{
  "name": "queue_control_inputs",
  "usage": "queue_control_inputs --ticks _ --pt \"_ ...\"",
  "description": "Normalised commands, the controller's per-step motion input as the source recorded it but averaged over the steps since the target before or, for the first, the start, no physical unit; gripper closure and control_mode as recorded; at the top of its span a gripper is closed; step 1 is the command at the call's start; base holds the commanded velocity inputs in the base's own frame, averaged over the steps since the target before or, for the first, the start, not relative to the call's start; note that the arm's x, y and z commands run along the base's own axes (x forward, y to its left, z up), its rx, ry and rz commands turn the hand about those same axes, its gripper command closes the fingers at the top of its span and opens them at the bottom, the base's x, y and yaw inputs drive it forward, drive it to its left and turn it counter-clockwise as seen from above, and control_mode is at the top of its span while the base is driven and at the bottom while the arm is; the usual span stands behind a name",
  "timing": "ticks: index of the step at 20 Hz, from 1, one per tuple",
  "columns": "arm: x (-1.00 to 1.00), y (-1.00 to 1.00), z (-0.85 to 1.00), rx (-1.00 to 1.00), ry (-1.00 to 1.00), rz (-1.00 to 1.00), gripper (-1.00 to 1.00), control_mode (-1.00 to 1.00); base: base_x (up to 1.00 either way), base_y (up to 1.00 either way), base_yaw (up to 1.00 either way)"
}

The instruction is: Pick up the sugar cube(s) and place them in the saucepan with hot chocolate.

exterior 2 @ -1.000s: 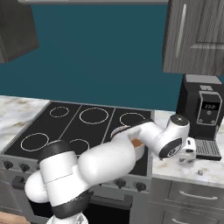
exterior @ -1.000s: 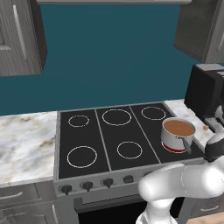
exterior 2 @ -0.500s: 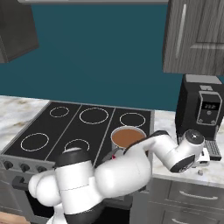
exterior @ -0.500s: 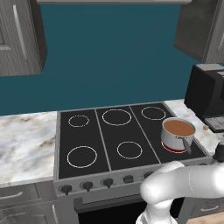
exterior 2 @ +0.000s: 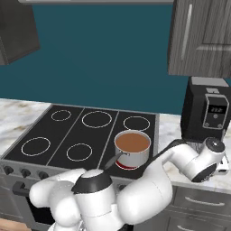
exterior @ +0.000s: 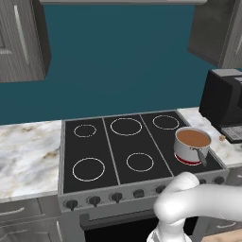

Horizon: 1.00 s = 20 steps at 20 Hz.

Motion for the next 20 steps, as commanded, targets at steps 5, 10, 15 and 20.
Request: queue_control_inputs --ticks 5,10,15,20 --pt "0.02 -0.08 -0.2 -0.02 0.0 0.0 -1.0 -1.0 0.0 0.0 0.0" --pt "0.18 -0.07 -0.03 -0.03 0.09 0.0 -1.0 -1.0 0.0 0.0 0.0" --pt "0.26 0.0 0.0 -0.05 0.16 0.0 -1.0 -1.0 0.0 0.0 0.0" --pt "0.1 0.0 -0.02 0.0 0.12 0.0 -1.0 -1.0 0.0 0.0 0.0"
